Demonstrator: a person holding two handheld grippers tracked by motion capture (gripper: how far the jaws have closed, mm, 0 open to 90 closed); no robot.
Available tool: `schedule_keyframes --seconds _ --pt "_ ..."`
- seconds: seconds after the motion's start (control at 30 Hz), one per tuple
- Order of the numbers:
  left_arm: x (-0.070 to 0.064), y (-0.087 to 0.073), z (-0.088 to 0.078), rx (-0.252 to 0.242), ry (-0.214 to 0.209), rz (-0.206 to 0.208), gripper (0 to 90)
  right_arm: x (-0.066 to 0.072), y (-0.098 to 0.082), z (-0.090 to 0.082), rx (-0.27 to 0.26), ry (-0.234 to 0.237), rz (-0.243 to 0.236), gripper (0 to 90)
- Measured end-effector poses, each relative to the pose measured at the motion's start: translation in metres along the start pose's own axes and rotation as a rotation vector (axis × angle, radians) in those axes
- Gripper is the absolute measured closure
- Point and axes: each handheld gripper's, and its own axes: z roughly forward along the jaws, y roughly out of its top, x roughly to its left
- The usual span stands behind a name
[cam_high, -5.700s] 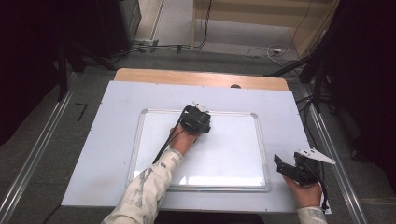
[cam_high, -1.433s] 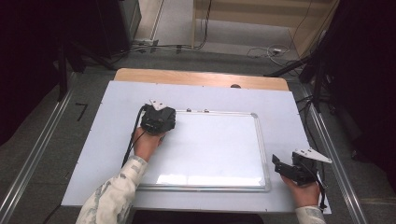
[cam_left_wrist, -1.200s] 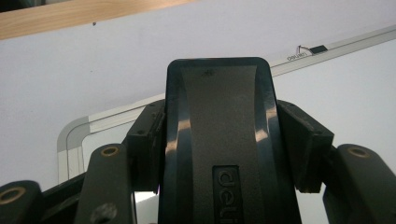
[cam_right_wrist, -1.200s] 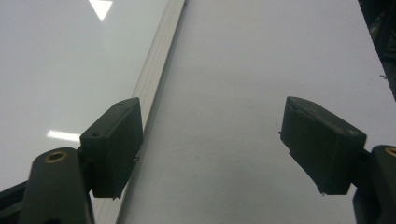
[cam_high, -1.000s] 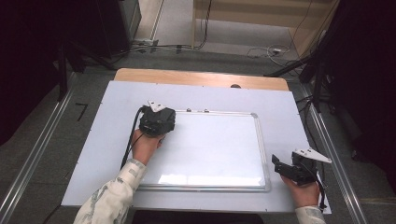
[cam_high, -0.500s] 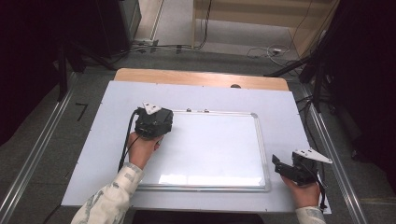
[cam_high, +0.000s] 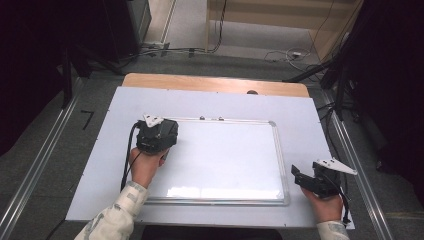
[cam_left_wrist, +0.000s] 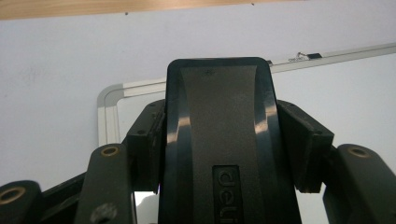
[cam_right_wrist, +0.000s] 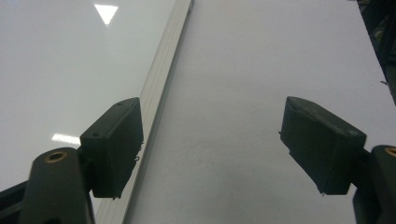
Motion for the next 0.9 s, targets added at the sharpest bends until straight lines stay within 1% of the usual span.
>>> schedule_keyframes --seconds 0.2,0.37,0.47,0.6,0.7,0.8,0.9 --pt "0.002 -0.008 -0.010 -0.003 0.018 -0.009 40.7 0.000 0.001 -0.002 -0.004 0.004 0.001 19.8" --pt "0.000 -0.014 -0.016 -0.002 0.028 0.008 40.7 0.000 0.001 -0.003 -0.006 0.006 0.004 19.8" --pt "-0.001 -0.018 -0.017 0.003 0.032 0.006 40.7 0.001 0.001 -0.002 -0.004 0.004 0.001 19.7" --pt "-0.002 -0.025 -0.019 0.013 0.033 -0.011 40.7 0.001 0.001 -0.003 -0.008 0.001 0.005 19.7" --pt "0.000 -0.030 -0.024 0.010 0.050 -0.023 40.6 0.000 0.000 -0.004 -0.006 0.000 0.007 19.8" --pt "0.003 -0.035 -0.029 0.011 0.064 -0.041 40.6 0.000 0.000 -0.003 -0.005 -0.001 0.009 19.7" --pt "0.007 -0.038 -0.032 0.015 0.067 -0.060 40.6 0.000 0.001 -0.003 -0.006 0.000 0.010 19.7"
